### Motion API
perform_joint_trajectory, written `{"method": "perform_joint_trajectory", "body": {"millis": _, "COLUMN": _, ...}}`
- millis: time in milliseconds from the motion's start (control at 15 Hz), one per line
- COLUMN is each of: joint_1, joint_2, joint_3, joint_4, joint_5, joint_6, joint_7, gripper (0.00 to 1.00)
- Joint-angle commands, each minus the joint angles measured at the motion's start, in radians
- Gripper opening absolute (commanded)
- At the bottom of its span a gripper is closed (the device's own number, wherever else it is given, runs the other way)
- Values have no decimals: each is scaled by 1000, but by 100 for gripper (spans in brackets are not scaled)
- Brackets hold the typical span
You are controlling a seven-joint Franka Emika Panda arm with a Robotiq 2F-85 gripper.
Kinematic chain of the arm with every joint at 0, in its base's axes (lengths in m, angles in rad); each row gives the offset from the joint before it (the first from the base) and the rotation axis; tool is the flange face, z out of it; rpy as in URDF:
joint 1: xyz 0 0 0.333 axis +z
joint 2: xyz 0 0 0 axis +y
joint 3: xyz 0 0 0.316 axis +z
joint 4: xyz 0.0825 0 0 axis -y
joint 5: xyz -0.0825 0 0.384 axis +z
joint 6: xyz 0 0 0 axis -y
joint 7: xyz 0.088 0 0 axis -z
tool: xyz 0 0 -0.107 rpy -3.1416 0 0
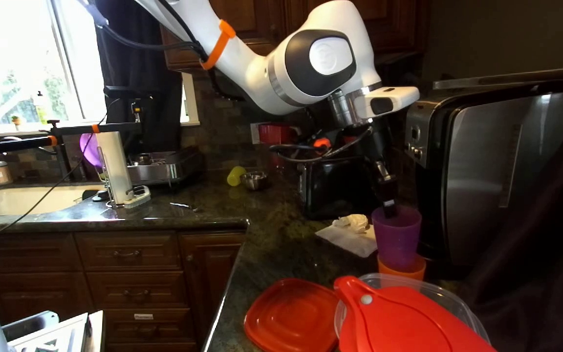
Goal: Stack the cups together
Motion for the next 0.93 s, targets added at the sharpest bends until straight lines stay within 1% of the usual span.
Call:
{"method": "perform_joint_trajectory", "body": {"millis": 0, "joint_1": 6, "joint_2": 24, "joint_3": -9, "joint_4": 11, "joint_5": -16, "joint_6": 15, "joint_7": 37, "gripper": 1}}
{"method": "perform_joint_trajectory", "body": {"millis": 200, "joint_1": 8, "joint_2": 33, "joint_3": -13, "joint_4": 17, "joint_5": -17, "joint_6": -9, "joint_7": 45, "gripper": 1}}
{"method": "perform_joint_trajectory", "body": {"millis": 333, "joint_1": 8, "joint_2": 40, "joint_3": -15, "joint_4": 18, "joint_5": -13, "joint_6": -3, "joint_7": 48, "gripper": 1}}
{"method": "perform_joint_trajectory", "body": {"millis": 400, "joint_1": 9, "joint_2": 42, "joint_3": -16, "joint_4": 20, "joint_5": -12, "joint_6": -5, "joint_7": 50, "gripper": 29}}
{"method": "perform_joint_trajectory", "body": {"millis": 467, "joint_1": 10, "joint_2": 44, "joint_3": -16, "joint_4": 21, "joint_5": -11, "joint_6": -3, "joint_7": 50, "gripper": 32}}
{"method": "perform_joint_trajectory", "body": {"millis": 600, "joint_1": 12, "joint_2": 43, "joint_3": -18, "joint_4": 25, "joint_5": -15, "joint_6": -2, "joint_7": 55, "gripper": 44}}
{"method": "perform_joint_trajectory", "body": {"millis": 800, "joint_1": 22, "joint_2": 11, "joint_3": -12, "joint_4": 11, "joint_5": -23, "joint_6": -14, "joint_7": 67, "gripper": 68}}
{"method": "perform_joint_trajectory", "body": {"millis": 867, "joint_1": 30, "joint_2": -18, "joint_3": 1, "joint_4": -8, "joint_5": 0, "joint_6": -42, "joint_7": 40, "gripper": 74}}
